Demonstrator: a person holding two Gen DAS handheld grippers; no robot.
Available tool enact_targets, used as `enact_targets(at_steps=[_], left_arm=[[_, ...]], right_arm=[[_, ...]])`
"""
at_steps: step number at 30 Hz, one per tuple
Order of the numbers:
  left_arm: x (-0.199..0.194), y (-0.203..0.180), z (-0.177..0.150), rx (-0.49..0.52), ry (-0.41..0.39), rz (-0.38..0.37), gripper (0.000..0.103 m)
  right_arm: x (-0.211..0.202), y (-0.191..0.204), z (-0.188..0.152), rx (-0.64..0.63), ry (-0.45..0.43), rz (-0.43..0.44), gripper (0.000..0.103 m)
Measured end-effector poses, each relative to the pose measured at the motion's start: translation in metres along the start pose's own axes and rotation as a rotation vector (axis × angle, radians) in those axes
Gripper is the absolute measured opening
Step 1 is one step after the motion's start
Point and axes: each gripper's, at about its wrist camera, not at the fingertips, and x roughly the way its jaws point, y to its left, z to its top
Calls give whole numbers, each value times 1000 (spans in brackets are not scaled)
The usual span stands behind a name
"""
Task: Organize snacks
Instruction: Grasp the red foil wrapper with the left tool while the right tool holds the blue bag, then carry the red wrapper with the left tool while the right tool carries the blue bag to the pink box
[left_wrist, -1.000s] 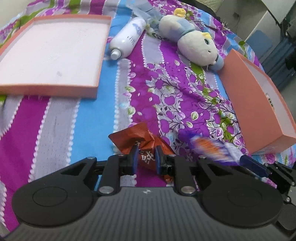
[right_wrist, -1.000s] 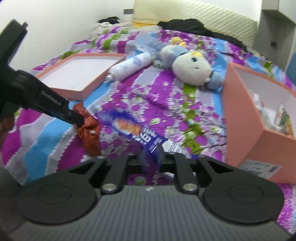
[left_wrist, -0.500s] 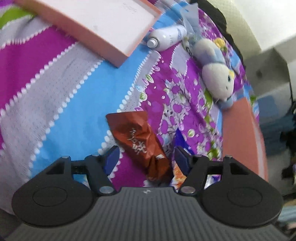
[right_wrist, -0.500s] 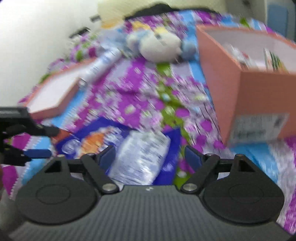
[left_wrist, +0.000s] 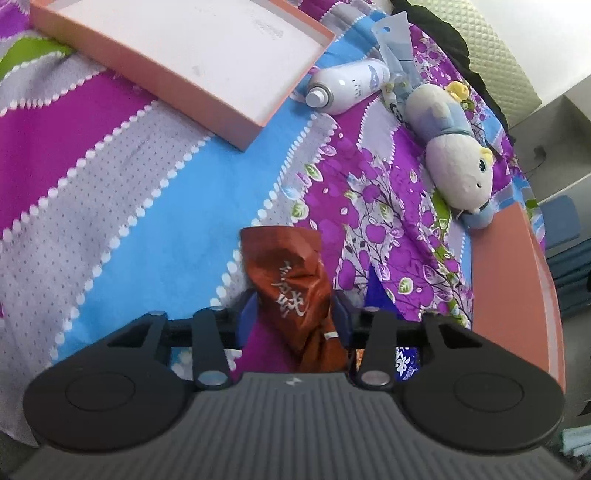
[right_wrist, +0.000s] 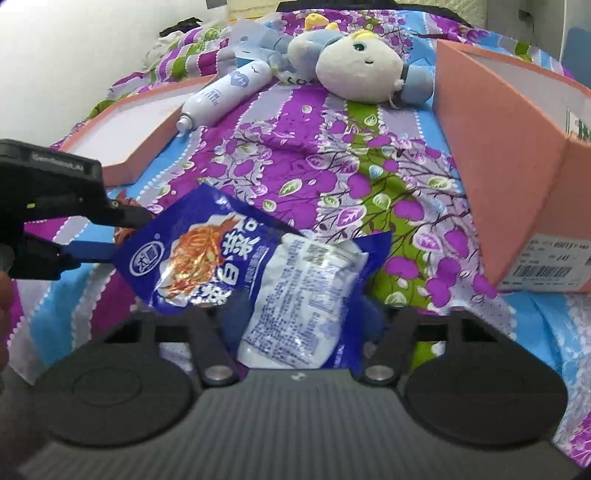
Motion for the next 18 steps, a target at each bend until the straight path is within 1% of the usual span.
enact_targets(at_steps=[1,2,3,4,5,8,15,18], left_arm=[[0,-2,1,14,-2,6,44],[1,-3,2,26,-3,8,43],[0,-5,3,40,-7,10,42],[-2,-7,4,51,-9,13,41],[-4,-9,4,63,-13,15,41],[-14,-17,3,118,-21,18,40],[-47,-43,-2,274,-45,27,39],[-63,-56,-8,328,-46,6,38]], right_arm=[[-1,-3,1,9,4,7,46],[-3,-5,2,13,7,9,39],[-5,-7,3,14,7,10,38],[-7,-8,4,17,6,9,33],[-9,-10,5,22,4,3,31],[-20,-11,6,21,-16,-52,26],[-50,-21,15,50,-69,-100,23],[-67,-25,21,69,-98,-115,22]])
